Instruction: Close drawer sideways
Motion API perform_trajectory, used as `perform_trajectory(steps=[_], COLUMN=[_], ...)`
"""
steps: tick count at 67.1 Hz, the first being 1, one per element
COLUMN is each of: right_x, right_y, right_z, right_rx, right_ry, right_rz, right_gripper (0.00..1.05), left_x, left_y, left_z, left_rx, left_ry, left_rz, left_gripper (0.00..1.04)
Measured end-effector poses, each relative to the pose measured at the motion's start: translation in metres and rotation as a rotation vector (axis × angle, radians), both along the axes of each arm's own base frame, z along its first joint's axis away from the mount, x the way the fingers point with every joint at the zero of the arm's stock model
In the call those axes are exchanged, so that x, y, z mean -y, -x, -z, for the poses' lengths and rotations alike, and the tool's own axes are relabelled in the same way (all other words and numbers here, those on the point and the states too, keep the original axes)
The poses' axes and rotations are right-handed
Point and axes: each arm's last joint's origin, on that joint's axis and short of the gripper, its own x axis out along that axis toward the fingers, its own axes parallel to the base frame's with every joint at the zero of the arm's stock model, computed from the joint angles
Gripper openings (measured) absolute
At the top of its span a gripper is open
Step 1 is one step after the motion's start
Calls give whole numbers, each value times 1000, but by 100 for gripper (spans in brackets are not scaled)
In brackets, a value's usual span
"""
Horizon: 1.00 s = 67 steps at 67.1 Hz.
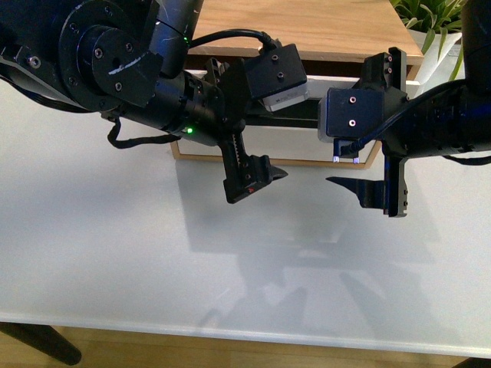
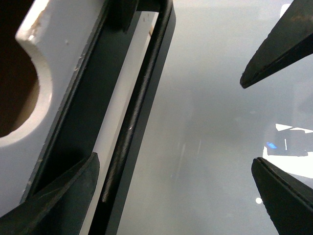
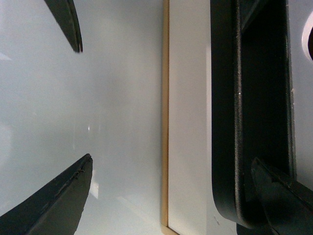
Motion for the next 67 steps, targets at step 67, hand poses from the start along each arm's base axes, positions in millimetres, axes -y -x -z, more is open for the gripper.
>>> perform_trajectory(steps=[67], right_x=[1], right_y=[-31], right_z=[2], right_rx=[75], right_ry=[17], right_rz=[56], right_gripper=[96], left_x=[1], left_y=[-38], left_z=[0], left_rx=[41], left_ry=[-14], left_rz=[-66], left_gripper=[96])
